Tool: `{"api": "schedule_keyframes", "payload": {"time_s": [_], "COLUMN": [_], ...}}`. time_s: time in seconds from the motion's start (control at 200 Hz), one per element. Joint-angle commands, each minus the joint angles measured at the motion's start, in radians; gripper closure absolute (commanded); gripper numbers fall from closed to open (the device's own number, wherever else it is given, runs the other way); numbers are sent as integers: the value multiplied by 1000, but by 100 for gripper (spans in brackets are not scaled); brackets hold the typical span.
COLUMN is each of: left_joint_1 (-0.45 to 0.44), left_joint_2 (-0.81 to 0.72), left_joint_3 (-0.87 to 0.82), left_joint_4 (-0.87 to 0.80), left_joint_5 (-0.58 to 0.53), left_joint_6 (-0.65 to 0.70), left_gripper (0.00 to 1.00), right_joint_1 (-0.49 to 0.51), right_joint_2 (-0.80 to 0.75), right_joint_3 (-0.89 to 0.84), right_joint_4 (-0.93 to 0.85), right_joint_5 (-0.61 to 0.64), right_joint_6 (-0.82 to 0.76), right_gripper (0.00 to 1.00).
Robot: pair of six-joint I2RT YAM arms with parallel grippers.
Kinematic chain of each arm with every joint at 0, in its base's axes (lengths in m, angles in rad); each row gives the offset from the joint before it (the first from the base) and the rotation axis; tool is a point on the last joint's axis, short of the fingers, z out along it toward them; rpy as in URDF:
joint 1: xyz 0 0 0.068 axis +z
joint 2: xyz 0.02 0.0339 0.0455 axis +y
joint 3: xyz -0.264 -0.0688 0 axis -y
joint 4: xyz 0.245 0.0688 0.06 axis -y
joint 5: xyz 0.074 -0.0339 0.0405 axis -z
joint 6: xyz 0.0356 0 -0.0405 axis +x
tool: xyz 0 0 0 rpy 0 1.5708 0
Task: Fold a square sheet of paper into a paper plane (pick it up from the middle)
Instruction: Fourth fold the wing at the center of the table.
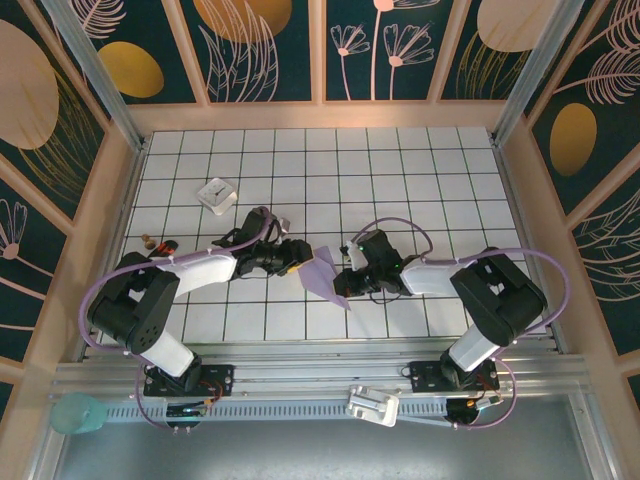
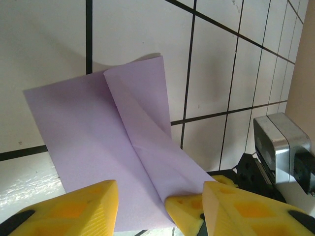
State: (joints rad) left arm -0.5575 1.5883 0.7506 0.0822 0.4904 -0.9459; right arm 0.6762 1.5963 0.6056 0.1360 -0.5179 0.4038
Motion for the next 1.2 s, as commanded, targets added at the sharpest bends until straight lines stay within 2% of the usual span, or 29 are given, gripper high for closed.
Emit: {"api": "schedule_keyframes", "payload": {"time_s": [0.0,0.696,0.951,1.196], "left_joint_1": [-4,-62,-91,-95], "left_joint_2": [-8,11,80,168], "left_joint_3": [6,11,69,122], "left_joint_4": [-9,27,64,103], "left_joint_5": [11,34,61,77], "left_joint_6": [22,5,-16,-31], "left_gripper": [51,53,59,71], "right_joint_1": [-19,-91,-105,-110], "right_joint_2": [20,78,89,95], "right_joint_3": [-9,-13,-15,-17], "right_joint_4": [31,83,89,88], "right_joint_5": [-47,-166,-181,-182], "right_joint_6": [17,31,33,30], "right_gripper": [97,97,97,97]}}
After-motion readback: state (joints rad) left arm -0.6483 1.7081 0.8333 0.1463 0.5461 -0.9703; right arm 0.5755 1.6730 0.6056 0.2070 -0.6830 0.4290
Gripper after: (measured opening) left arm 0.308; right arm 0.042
